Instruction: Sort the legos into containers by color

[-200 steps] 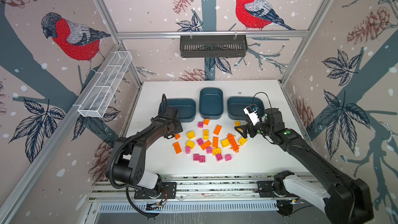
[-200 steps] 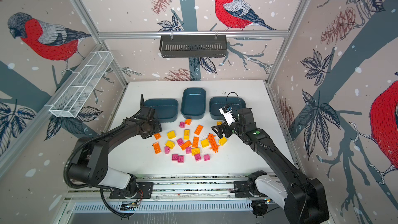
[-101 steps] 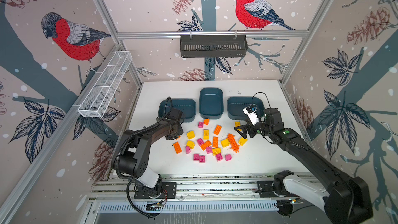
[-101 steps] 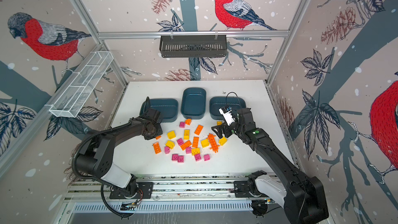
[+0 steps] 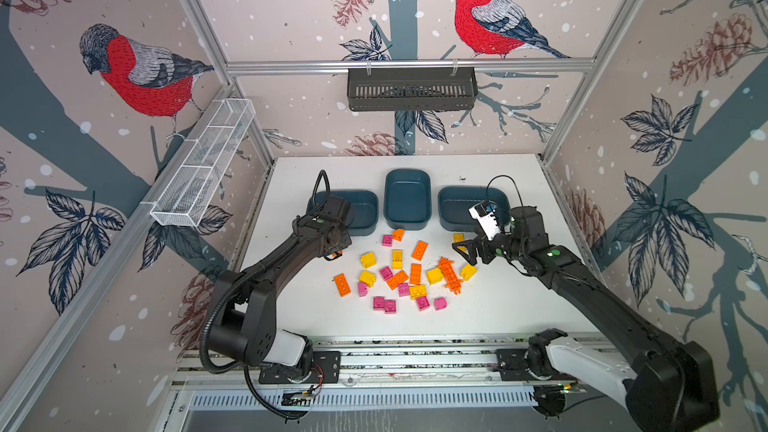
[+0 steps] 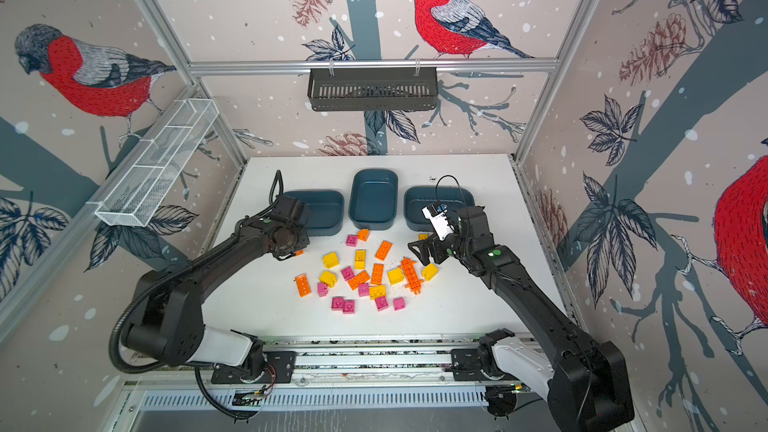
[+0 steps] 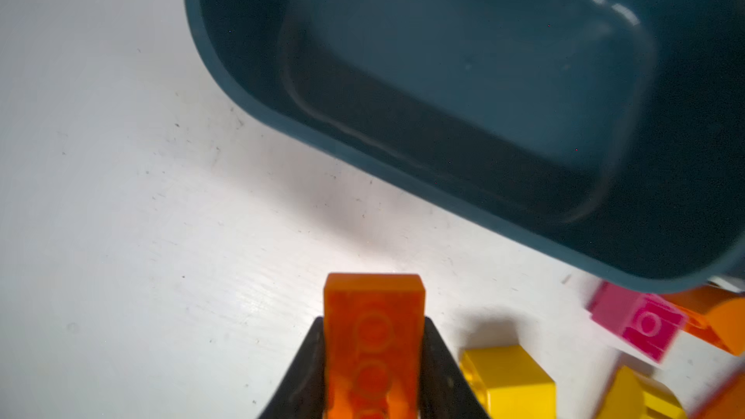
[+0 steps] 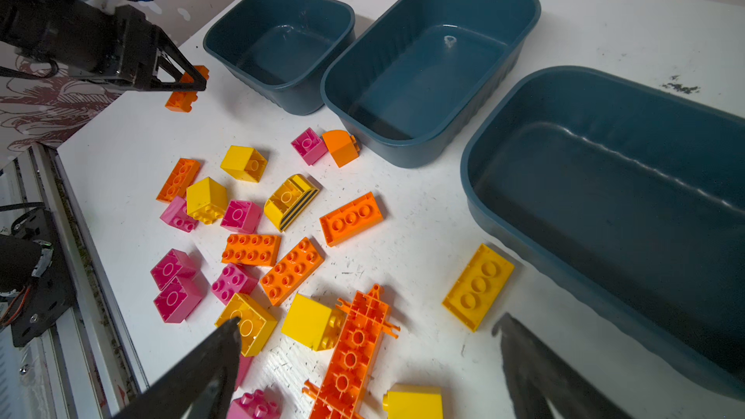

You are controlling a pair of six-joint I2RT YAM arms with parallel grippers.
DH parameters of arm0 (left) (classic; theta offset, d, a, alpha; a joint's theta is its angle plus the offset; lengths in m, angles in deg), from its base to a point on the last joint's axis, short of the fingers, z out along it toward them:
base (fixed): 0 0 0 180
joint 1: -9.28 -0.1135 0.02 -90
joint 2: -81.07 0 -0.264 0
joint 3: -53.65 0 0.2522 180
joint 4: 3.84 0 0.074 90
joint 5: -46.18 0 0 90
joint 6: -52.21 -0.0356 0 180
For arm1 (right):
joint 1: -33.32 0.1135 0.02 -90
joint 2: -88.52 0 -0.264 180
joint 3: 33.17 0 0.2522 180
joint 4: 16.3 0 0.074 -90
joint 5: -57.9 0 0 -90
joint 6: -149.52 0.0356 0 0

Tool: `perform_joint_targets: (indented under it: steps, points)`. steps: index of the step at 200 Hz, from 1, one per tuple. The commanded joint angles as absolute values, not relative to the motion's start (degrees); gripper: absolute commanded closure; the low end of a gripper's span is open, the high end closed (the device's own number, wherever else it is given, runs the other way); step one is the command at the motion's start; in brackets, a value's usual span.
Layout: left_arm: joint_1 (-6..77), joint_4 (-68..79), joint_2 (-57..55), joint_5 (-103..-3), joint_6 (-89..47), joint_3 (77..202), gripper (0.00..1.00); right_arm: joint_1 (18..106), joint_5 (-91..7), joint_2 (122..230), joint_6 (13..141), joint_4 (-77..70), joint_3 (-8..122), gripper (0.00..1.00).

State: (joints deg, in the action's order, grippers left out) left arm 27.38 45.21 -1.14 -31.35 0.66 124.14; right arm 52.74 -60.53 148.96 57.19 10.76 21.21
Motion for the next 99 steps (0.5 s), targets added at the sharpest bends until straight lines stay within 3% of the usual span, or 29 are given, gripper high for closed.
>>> perform_joint_targets:
  steps: [1, 38, 99]
  points:
    - [27.31, 48.24, -1.35, -27.43, -4.23, 129.27, 0.72, 52.78, -61.22, 149.38, 56.74, 9.16, 22.37, 0.01]
    - [25.55, 47.91, -10.73, -20.79, -11.07, 139.59, 0.72, 52.74, -61.23, 150.03, 56.70, 9.04, 23.48, 0.01]
    - [20.72, 44.82, -26.68, -20.54, -20.82, 149.86, 0.69, 52.74, -60.77, 149.75, 57.41, 8.40, 22.69, 0.01]
